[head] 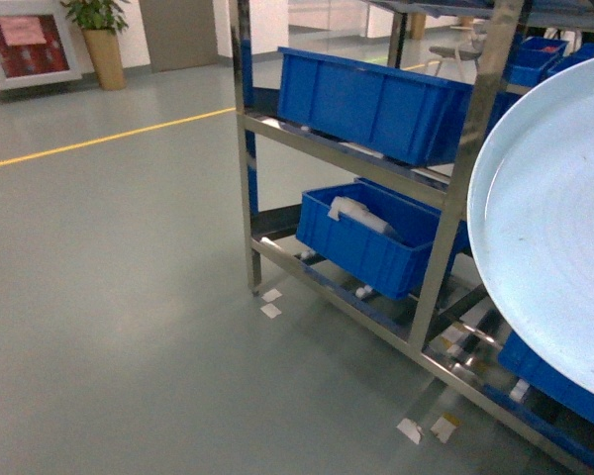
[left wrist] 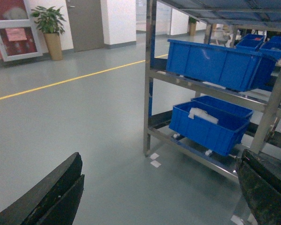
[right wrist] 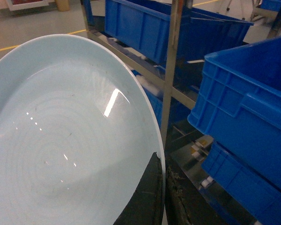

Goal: Place blue tray on left shelf second layer neatly

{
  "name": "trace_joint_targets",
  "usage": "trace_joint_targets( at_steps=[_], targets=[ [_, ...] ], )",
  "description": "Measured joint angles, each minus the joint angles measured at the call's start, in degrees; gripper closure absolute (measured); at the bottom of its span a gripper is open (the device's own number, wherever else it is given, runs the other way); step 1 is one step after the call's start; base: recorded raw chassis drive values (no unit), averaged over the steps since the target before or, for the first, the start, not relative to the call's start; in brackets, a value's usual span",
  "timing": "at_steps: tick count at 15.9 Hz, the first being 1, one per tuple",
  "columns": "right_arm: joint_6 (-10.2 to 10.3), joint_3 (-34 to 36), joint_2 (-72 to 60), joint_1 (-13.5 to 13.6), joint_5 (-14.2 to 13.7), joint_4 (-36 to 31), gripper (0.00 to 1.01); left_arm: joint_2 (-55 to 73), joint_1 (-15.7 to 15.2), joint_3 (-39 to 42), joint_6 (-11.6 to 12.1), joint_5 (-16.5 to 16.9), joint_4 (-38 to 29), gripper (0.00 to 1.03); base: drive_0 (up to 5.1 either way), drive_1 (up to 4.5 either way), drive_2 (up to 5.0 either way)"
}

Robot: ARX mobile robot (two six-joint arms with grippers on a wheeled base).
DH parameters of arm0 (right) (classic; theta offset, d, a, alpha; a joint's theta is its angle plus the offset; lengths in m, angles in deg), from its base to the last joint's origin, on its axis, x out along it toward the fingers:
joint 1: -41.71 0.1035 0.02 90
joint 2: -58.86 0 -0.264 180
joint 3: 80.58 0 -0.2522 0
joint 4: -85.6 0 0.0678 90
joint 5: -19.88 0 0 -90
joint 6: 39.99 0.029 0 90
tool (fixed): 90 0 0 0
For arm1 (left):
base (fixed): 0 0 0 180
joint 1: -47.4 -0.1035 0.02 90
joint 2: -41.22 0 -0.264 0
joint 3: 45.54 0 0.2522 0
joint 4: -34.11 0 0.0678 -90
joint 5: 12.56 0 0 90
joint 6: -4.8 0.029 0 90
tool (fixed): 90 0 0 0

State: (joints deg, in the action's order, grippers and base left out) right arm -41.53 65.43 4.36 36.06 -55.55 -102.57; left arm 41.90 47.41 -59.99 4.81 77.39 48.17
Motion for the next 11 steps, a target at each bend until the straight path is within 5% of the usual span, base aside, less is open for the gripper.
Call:
trace_joint_targets(
  at_steps=[2, 11],
  targets=[
    [0.0, 0.0, 0.0, 0.0, 0.0, 0.0, 0.99, 0.0, 0.0, 0.0, 0.0, 0.0, 0.0, 0.05, -1.5, -1.50, -1.5],
    [0.0, 0.0, 0.4, 0.0, 0.0, 0.0, 0.99, 0.0, 0.0, 0.0, 0.0, 0.0, 0.0, 0.05, -1.6, 2.50, -5.8]
  ],
)
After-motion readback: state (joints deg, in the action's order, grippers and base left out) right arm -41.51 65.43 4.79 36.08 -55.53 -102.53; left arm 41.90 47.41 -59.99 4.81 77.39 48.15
